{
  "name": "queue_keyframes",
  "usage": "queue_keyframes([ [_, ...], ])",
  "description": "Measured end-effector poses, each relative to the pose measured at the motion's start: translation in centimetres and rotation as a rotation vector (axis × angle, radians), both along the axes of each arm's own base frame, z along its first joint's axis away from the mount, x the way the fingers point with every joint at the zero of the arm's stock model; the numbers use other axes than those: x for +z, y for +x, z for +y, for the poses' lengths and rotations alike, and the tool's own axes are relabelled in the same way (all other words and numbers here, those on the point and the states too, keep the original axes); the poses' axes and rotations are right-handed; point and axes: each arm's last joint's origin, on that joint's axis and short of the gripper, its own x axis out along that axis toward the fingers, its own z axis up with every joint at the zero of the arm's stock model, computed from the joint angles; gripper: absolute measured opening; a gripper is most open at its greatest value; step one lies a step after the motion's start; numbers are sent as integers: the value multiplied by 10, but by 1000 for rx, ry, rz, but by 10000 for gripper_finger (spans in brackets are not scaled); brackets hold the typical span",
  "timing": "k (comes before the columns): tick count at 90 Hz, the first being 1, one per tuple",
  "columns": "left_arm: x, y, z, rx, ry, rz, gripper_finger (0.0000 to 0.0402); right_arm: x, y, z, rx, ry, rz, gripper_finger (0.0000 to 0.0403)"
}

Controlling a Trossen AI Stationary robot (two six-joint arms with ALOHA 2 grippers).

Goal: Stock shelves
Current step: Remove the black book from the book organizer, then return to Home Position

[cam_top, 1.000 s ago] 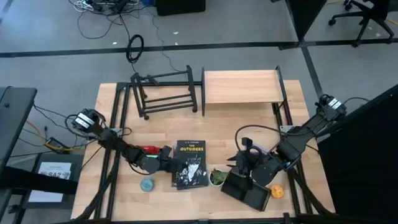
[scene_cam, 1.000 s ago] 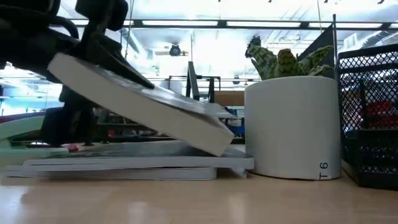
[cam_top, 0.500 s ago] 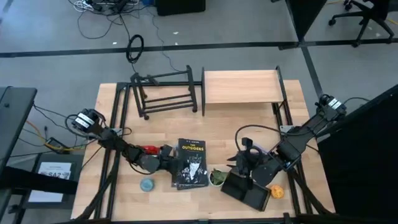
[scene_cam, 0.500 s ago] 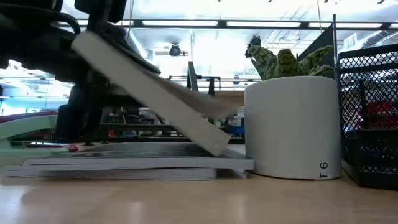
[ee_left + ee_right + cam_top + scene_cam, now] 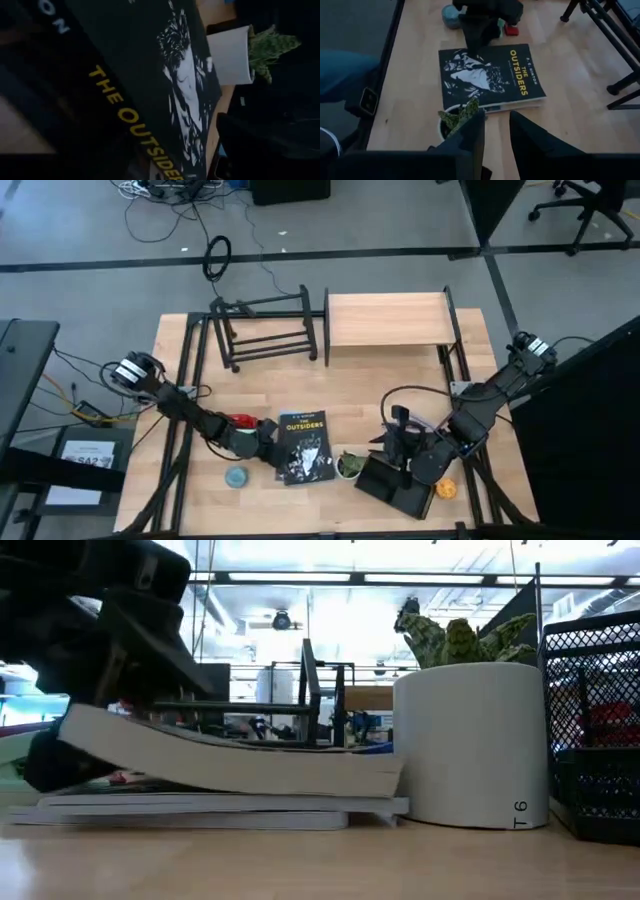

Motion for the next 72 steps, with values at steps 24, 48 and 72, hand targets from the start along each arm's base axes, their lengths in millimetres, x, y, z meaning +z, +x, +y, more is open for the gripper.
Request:
queue_keyframes([
  [24, 49, -9, 12, 10, 84, 2, 252, 5, -4, -2, 23, 44, 14, 60],
  [48, 136, 3, 14, -72, 322, 118, 252, 35, -29, -14, 123, 257, -7, 57],
  [72, 221, 4, 23, -130, 649, -2, 252, 75, -81, -37, 183, 184, -203, 33],
])
